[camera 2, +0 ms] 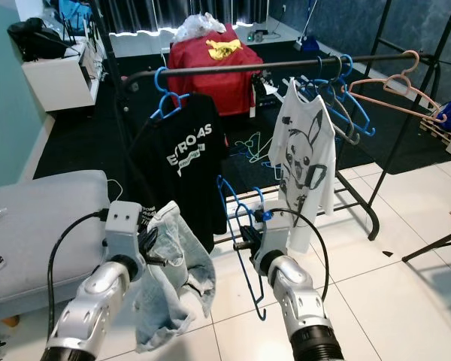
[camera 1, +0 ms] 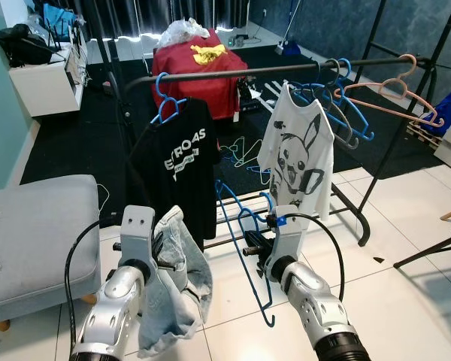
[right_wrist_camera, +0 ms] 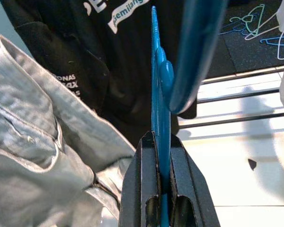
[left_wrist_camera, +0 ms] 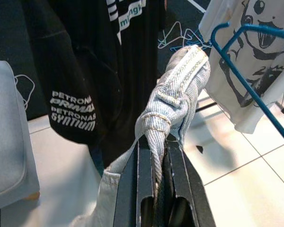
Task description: Hang hanger
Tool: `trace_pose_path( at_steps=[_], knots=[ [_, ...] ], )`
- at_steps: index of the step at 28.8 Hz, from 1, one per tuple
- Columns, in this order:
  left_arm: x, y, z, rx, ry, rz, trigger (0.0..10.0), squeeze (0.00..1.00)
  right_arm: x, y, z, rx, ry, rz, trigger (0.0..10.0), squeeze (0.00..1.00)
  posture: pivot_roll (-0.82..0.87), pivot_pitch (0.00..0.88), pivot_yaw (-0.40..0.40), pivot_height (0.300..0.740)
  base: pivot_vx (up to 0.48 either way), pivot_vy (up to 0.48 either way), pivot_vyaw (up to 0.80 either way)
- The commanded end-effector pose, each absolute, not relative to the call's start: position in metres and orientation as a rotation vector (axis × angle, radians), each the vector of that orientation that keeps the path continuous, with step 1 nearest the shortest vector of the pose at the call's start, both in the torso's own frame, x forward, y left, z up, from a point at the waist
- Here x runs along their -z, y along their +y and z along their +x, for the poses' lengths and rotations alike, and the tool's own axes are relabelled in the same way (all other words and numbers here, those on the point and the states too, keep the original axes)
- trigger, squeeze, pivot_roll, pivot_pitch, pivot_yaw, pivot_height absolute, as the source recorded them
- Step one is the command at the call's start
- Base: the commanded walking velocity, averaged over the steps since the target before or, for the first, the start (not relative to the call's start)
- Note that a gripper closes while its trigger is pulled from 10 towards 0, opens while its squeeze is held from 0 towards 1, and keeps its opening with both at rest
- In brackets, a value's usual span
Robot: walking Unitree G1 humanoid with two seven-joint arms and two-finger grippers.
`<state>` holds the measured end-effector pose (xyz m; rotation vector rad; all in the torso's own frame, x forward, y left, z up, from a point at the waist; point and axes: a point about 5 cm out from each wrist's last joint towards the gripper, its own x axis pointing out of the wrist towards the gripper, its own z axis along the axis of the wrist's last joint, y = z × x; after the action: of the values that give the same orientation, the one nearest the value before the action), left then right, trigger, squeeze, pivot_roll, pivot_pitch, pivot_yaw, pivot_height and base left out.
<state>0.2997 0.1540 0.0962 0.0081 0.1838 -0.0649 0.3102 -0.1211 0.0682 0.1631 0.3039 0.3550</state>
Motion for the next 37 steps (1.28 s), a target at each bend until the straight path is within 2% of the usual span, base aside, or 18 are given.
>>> trace_pose_path(
  at_steps=[1,8,11,15,29,34,37],
  knots=[
    [-0.095,0.157,0.300,0.054,0.190,0.019,10.0,0.00,-0.067,-0.121,0.311,-0.351,0.302,0.165,10.0,0.00,0.04,0.000,0.031,0.740,0.000,0.000,0.00],
    [-0.090,0.151,0.301,0.059,0.218,-0.007,10.0,0.00,-0.069,-0.118,0.311,-0.383,0.282,0.091,10.0,0.00,0.04,0.000,0.014,0.740,0.000,0.000,0.00],
    [-0.093,0.152,0.301,0.028,0.209,-0.076,10.0,0.00,-0.072,-0.112,0.312,-0.418,0.274,0.067,10.0,0.00,0.04,0.000,0.005,0.740,0.000,0.000,0.00],
    [-0.095,0.154,0.302,0.015,0.202,-0.090,10.0,0.00,-0.075,-0.108,0.313,-0.460,0.263,0.055,10.0,0.00,0.05,0.000,0.000,0.740,0.000,-0.266,0.00],
    [-0.093,0.156,0.303,0.002,0.220,-0.082,10.0,0.00,-0.076,-0.109,0.315,-0.458,0.253,0.024,10.0,0.00,0.04,0.000,0.005,0.740,0.000,-0.480,0.80],
    [-0.093,0.161,0.304,-0.023,0.234,-0.085,10.0,0.00,-0.075,-0.111,0.315,-0.432,0.261,0.047,10.0,0.00,0.04,0.000,0.007,0.740,0.000,0.000,0.16],
    [-0.092,0.162,0.305,-0.022,0.247,-0.095,10.0,0.00,-0.074,-0.112,0.316,-0.431,0.270,0.048,10.0,0.00,0.04,0.000,0.007,0.740,0.000,0.383,0.00]
  ],
)
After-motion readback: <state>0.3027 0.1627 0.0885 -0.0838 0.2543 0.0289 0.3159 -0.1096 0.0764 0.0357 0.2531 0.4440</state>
